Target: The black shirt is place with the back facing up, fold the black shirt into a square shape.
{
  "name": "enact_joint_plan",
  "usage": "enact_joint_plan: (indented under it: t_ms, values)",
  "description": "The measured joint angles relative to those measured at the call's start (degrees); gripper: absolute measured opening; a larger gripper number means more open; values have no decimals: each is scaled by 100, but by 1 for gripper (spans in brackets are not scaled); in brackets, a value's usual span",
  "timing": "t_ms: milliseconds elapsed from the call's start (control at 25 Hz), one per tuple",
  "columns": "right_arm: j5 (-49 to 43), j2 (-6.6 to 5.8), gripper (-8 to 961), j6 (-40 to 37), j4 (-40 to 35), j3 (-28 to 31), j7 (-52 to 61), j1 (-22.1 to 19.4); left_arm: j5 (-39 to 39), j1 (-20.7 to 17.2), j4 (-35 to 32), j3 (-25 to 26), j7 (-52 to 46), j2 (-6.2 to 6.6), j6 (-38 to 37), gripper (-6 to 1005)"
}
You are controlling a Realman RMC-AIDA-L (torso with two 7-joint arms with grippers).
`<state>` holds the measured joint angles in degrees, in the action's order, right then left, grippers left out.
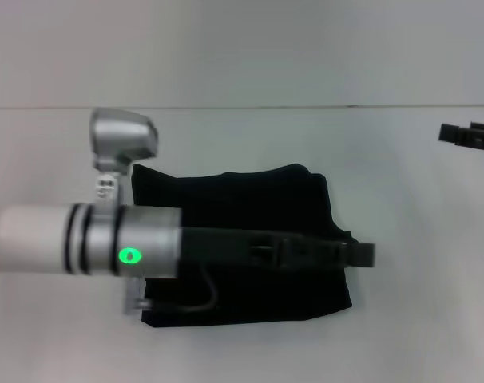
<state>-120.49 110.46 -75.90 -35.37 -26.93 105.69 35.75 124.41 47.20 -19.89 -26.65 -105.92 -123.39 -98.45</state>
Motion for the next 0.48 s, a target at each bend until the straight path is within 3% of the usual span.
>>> enact_joint_plan:
  t_ms: [160,320,480]
  values:
    - [-301,-30,915,-10,57,-532,745,197,-24,-301,-552,1,126,204,-469,571]
    - [-493,7,914,-5,290,-865,1283,415,8,-574,-879,55,443,435,-431,752]
    - [-530,50,912,-6,674,-1073,1605,621,35,-927,-1552,-188,895,467,-462,886]
